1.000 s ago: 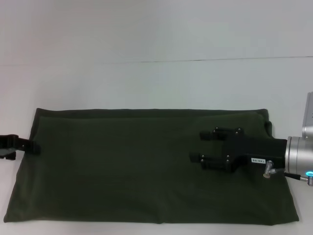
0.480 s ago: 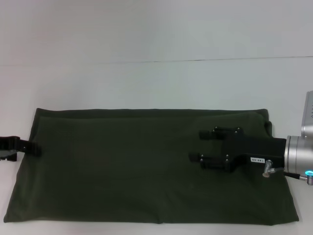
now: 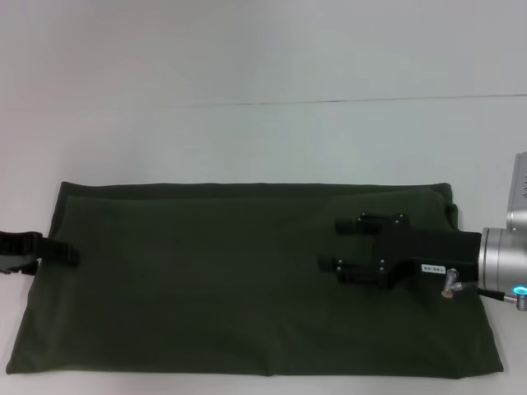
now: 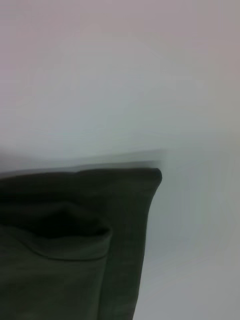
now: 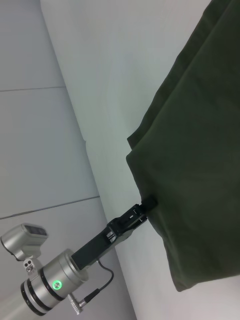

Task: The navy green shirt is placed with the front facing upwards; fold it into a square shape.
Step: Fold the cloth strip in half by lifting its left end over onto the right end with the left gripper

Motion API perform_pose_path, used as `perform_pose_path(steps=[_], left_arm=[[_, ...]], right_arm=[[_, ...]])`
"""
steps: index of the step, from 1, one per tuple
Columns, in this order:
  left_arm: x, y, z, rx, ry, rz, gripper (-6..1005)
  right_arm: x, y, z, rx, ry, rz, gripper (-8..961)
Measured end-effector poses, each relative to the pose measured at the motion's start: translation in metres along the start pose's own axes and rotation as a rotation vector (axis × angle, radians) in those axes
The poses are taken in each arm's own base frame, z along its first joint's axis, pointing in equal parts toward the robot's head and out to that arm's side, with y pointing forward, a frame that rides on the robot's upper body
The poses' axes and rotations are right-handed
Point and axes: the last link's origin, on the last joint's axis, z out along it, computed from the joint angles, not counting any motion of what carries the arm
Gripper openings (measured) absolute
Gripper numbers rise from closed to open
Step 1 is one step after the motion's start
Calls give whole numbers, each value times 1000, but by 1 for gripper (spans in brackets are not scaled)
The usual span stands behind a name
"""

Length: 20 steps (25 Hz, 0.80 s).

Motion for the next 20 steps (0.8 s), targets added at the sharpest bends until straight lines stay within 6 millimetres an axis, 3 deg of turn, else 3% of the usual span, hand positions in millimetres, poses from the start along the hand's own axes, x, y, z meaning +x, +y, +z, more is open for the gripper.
perform_pose_path(steps=[20], left_arm=[[-2, 10, 8, -58, -18, -17, 793]], right_arm=[[0, 0, 0, 0, 0, 2, 749]])
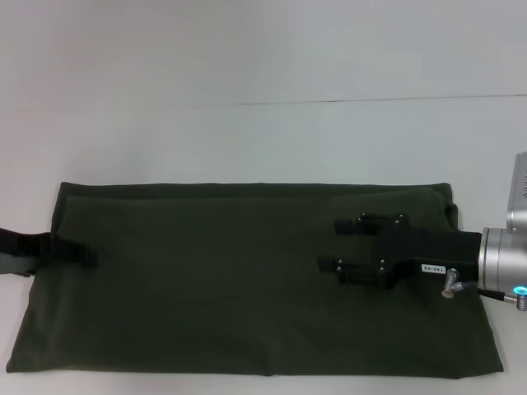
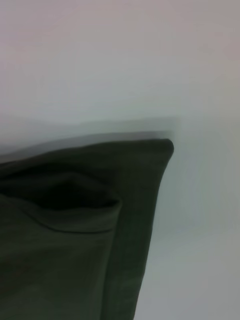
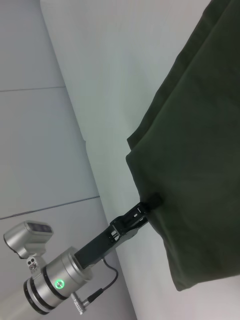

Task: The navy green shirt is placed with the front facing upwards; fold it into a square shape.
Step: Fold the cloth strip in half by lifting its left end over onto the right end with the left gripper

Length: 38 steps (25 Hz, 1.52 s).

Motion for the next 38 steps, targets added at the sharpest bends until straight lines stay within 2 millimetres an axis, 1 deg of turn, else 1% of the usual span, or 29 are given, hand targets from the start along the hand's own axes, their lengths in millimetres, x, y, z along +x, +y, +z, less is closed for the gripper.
perform_pose_path(steps=[9, 20, 25, 28, 38], left_arm=[[1, 7, 4, -36, 3, -7, 789], [3, 8, 3, -34, -2, -5, 784], [3, 9, 3, -37, -3, 1, 621], [4, 10, 3, -35, -8, 6, 377], [5, 10, 1, -43, -1, -11, 192]], right_arm=[[-1, 0, 0, -1, -1, -1, 749], [0, 0, -1, 2, 0, 0, 748], [0, -1, -1, 2, 0, 0, 748], [0, -1, -1, 2, 0, 0, 748], [-1, -1, -1, 1, -2, -2, 747]])
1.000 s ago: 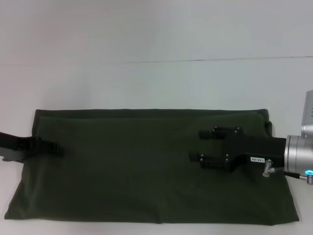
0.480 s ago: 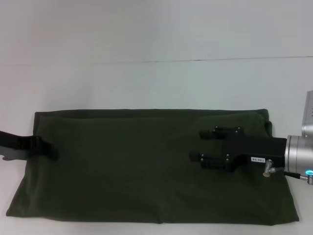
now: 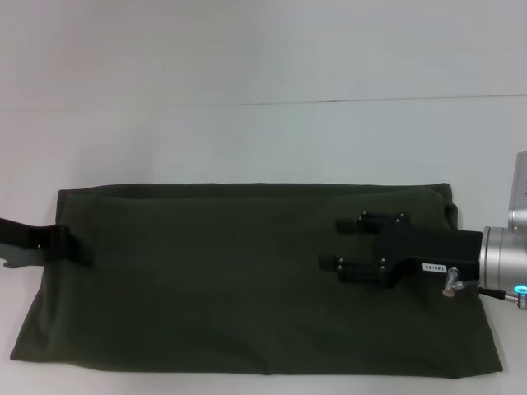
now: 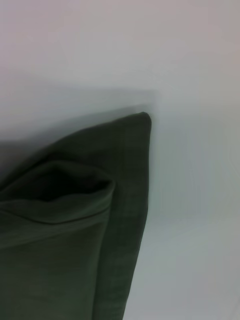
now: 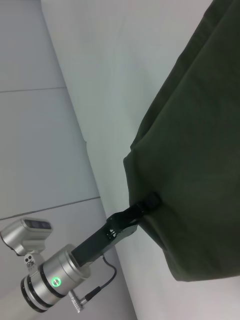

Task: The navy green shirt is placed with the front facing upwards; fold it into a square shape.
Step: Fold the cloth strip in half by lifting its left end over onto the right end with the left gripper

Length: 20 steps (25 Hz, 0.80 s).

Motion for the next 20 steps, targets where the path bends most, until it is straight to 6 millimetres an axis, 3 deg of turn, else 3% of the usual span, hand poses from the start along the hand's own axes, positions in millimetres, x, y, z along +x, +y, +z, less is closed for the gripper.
perform_pose_path(steps=[9, 20], left_arm=[[-1, 12, -4, -92, -7, 7, 142], [2, 31, -16, -239, 8, 15, 137]], right_arm=[[-2, 1, 2, -8, -5, -4, 747], [-10, 13, 32, -109, 53, -61, 746]])
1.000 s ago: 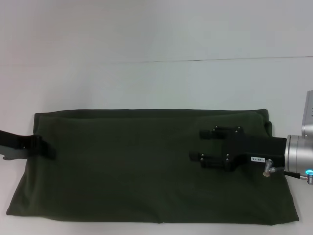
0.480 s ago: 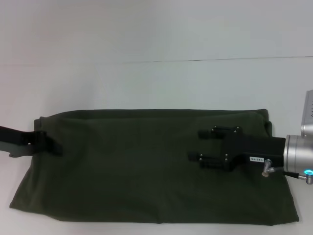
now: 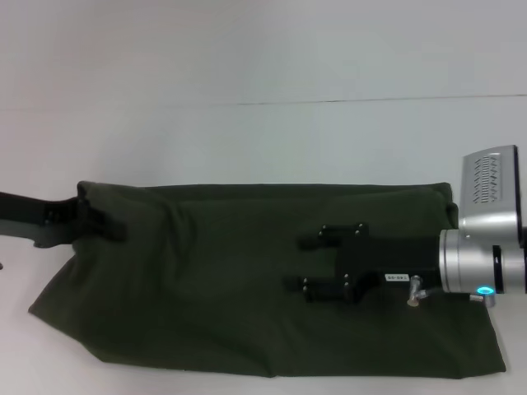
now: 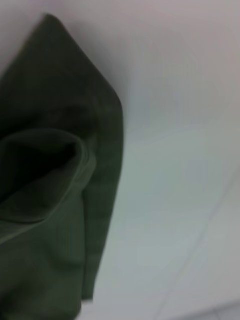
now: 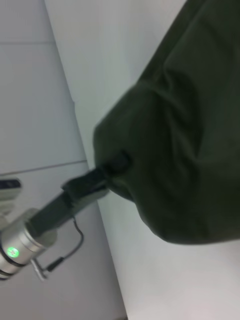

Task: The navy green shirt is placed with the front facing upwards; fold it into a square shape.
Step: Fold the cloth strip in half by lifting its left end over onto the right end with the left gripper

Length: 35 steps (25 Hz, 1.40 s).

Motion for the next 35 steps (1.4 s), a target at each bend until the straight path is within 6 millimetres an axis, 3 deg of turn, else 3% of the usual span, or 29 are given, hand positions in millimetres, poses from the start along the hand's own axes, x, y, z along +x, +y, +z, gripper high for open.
perform_pose_path(steps=[10, 22, 35], left_arm=[[-3, 22, -4, -209, 43, 5, 136], [-9, 23, -15, -313, 101, -5, 135], [-9, 24, -16, -326, 121, 1, 134]], right_arm=[[-5, 6, 22, -54, 41, -45, 746], [-14, 4, 41, -37, 41, -64, 745], [-11, -1, 51, 3, 103, -83, 331]])
